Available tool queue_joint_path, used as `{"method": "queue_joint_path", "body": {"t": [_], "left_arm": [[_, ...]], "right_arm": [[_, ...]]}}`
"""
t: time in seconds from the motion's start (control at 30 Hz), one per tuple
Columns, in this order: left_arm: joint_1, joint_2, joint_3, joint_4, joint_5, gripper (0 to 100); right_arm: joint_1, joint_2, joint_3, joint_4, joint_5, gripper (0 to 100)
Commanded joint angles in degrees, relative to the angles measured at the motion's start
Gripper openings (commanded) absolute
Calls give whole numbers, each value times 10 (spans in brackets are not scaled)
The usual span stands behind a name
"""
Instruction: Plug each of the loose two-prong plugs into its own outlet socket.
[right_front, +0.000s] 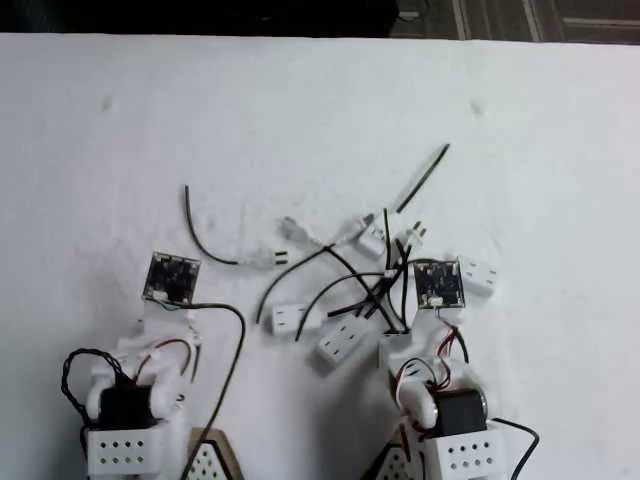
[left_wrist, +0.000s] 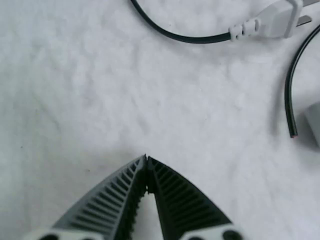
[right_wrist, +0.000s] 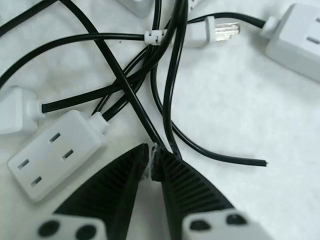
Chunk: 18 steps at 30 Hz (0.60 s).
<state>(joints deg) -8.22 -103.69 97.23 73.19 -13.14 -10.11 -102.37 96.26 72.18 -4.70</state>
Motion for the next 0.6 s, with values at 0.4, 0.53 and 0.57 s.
{"method": "queue_joint_path", "body": {"t": [0.4, 0.53, 0.57], "left_arm": [[0, -3, -2, 2, 0, 27], [-2, -3, -19, -8, -4, 27], [-4, -3, -27, -8, -4, 27]], "right_arm": [[-47, -4, 6, 3, 1, 18], [-48, -4, 6, 3, 1, 18], [-48, -4, 6, 3, 1, 18]]}}
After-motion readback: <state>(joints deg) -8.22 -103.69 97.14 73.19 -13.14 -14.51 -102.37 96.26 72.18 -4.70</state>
